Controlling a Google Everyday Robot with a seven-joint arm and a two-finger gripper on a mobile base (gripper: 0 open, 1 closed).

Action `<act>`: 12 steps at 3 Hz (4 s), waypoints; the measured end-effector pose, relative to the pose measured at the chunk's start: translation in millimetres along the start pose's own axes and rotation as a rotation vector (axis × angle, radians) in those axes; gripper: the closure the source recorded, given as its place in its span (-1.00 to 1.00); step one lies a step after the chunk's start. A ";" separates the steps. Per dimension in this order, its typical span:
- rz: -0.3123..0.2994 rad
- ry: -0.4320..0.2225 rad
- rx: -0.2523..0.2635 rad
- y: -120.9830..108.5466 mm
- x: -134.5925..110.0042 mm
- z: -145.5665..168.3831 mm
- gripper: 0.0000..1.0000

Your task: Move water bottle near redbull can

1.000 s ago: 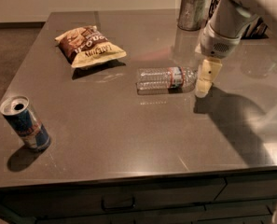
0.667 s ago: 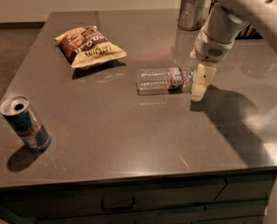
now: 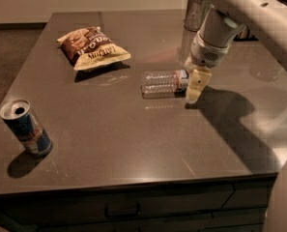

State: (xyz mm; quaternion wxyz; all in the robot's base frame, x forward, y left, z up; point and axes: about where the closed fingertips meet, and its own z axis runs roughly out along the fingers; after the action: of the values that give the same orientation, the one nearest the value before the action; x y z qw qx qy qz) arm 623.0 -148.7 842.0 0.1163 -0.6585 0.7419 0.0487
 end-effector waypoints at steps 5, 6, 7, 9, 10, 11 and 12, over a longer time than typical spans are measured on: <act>-0.069 -0.112 -0.051 72.6 -112.4 -5.1 1.00; -0.052 -0.095 -0.070 91.3 -133.8 10.4 1.00; -0.058 -0.080 -0.062 108.0 -157.6 9.3 1.00; -0.089 -0.083 -0.064 135.5 -202.8 9.6 1.00; -0.101 -0.069 -0.065 140.8 -220.4 20.0 1.00; -0.112 -0.061 -0.061 146.6 -235.0 27.3 1.00; -0.121 -0.059 -0.056 154.5 -247.3 29.6 1.00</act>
Offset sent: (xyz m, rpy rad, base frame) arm -0.0085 0.0579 0.0274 0.1174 0.0049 0.0939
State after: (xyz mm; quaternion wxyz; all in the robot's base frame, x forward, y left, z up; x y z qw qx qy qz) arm 499.5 116.7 859.4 0.1224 -0.7034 0.6954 0.0816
